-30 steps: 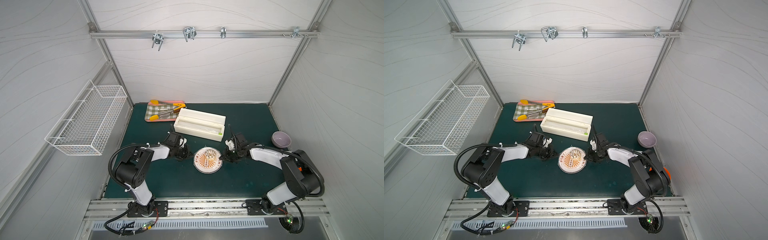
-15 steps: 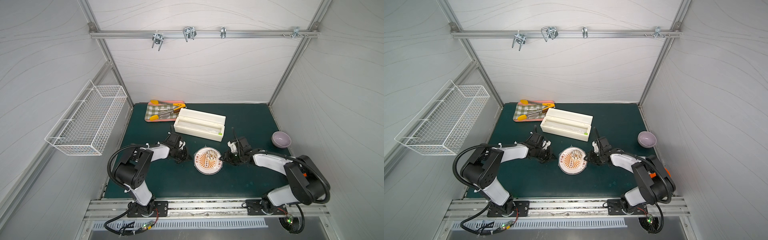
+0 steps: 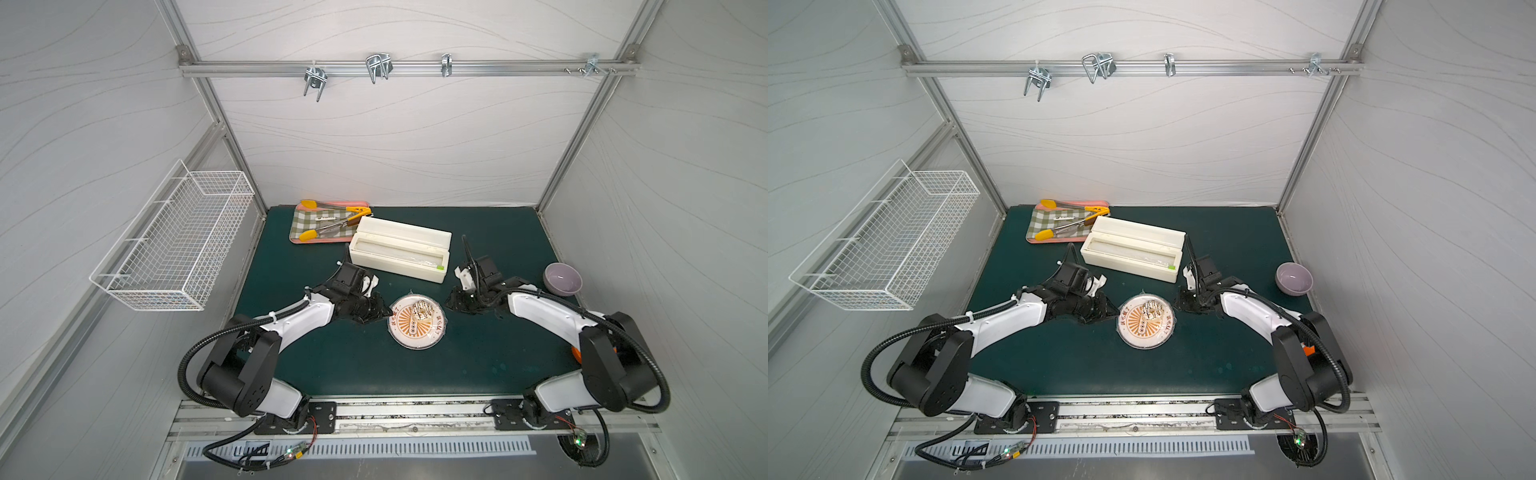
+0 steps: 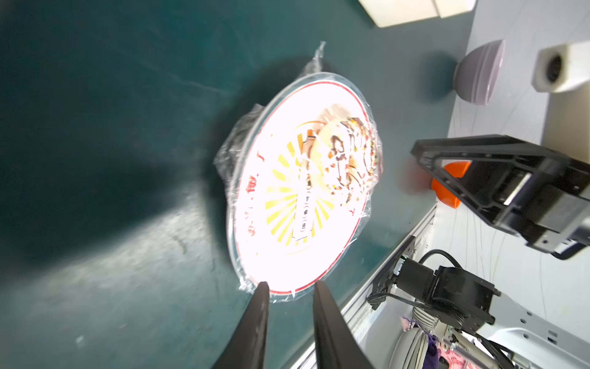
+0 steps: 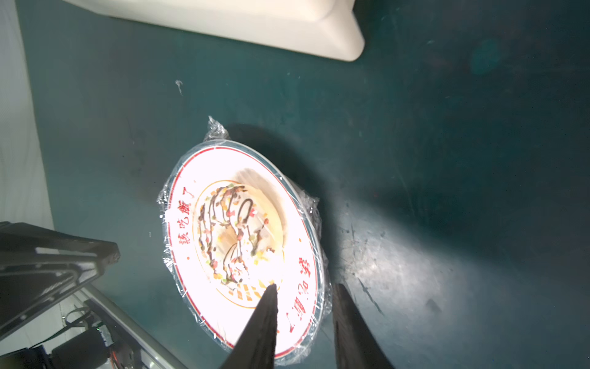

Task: Wrap the plate with plastic wrap
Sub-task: Reset both arms

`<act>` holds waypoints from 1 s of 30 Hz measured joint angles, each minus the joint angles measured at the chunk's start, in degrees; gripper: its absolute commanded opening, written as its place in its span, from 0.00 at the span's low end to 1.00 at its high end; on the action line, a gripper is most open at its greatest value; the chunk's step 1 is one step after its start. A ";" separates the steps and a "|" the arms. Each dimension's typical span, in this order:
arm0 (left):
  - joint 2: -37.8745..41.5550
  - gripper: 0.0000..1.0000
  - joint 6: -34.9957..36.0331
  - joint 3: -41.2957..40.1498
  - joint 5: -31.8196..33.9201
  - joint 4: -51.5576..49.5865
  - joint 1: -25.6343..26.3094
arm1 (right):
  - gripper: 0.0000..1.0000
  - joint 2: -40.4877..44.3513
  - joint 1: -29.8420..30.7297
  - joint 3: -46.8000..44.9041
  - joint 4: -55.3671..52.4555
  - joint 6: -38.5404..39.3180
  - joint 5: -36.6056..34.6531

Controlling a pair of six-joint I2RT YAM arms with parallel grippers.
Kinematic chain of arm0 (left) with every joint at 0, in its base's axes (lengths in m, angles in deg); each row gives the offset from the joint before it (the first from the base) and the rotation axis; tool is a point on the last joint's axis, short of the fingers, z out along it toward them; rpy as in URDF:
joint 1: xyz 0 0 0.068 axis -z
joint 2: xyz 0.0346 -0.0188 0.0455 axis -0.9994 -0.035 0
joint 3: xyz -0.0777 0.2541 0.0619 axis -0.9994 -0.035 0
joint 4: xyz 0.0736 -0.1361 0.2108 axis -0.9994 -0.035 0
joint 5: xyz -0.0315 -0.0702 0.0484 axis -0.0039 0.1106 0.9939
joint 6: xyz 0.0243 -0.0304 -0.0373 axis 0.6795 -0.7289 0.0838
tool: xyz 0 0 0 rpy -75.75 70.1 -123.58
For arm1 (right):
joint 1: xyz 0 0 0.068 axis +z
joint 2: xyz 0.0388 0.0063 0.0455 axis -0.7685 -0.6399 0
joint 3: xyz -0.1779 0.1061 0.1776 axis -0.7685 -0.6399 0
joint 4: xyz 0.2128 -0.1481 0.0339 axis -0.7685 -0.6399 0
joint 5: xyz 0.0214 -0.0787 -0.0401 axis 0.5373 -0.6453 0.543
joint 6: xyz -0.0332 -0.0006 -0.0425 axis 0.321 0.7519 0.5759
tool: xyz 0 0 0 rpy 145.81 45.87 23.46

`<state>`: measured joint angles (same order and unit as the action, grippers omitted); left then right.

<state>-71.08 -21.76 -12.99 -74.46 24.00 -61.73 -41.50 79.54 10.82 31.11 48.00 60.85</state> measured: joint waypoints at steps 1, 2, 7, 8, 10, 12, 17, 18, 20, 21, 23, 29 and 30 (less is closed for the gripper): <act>-0.83 0.26 0.04 -0.02 -0.04 0.35 0.00 | 0.27 -0.70 0.35 0.00 -0.02 -0.02 -0.07; -1.64 0.26 0.11 -0.02 -0.02 0.57 0.00 | 0.24 -1.36 0.63 0.00 0.00 -0.09 -0.17; -6.12 0.20 0.50 -0.63 0.07 1.46 -0.02 | 0.14 -4.50 1.14 -0.20 0.52 -0.37 -0.48; -6.51 0.19 0.46 -0.92 0.09 1.60 0.00 | 0.13 -4.90 1.14 -0.33 0.68 -0.48 -0.55; -7.02 0.18 0.55 -1.68 0.22 1.64 0.00 | 0.12 -5.55 1.14 -0.98 1.46 -0.61 -0.59; -7.13 0.17 0.52 -2.10 0.20 1.88 0.00 | 0.13 -5.79 1.14 -1.27 2.27 -0.66 -0.24; -6.38 0.20 0.57 -2.14 0.59 1.55 -0.17 | 0.26 -5.44 0.37 -1.27 2.38 -0.90 0.46; -5.53 0.21 0.70 -2.14 0.85 0.90 -0.46 | 0.29 -4.63 -0.20 -1.27 2.03 -0.96 0.57; -2.67 0.24 0.92 -2.19 1.31 -0.79 -1.11 | 0.37 -1.84 -1.75 -1.33 1.16 -0.68 1.29; -0.70 0.25 1.14 -2.23 1.55 -1.60 -1.75 | 0.41 0.26 -2.71 -1.36 0.79 -0.61 1.60; 3.63 0.28 1.33 -2.47 2.08 -2.95 -3.48 | 0.46 4.90 -4.28 -1.44 0.33 -0.35 1.84; 18.84 0.44 3.43 -4.94 9.86 -2.25 -5.86 | 0.77 21.27 -6.49 -5.09 2.60 1.11 -3.48; 22.14 0.49 4.15 -6.58 12.72 -0.11 -5.29 | 0.99 24.48 -6.51 -6.80 4.39 1.84 -6.25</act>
<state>-48.94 -17.60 -19.57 -61.74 23.90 -67.02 -17.02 73.03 4.02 35.50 49.84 54.60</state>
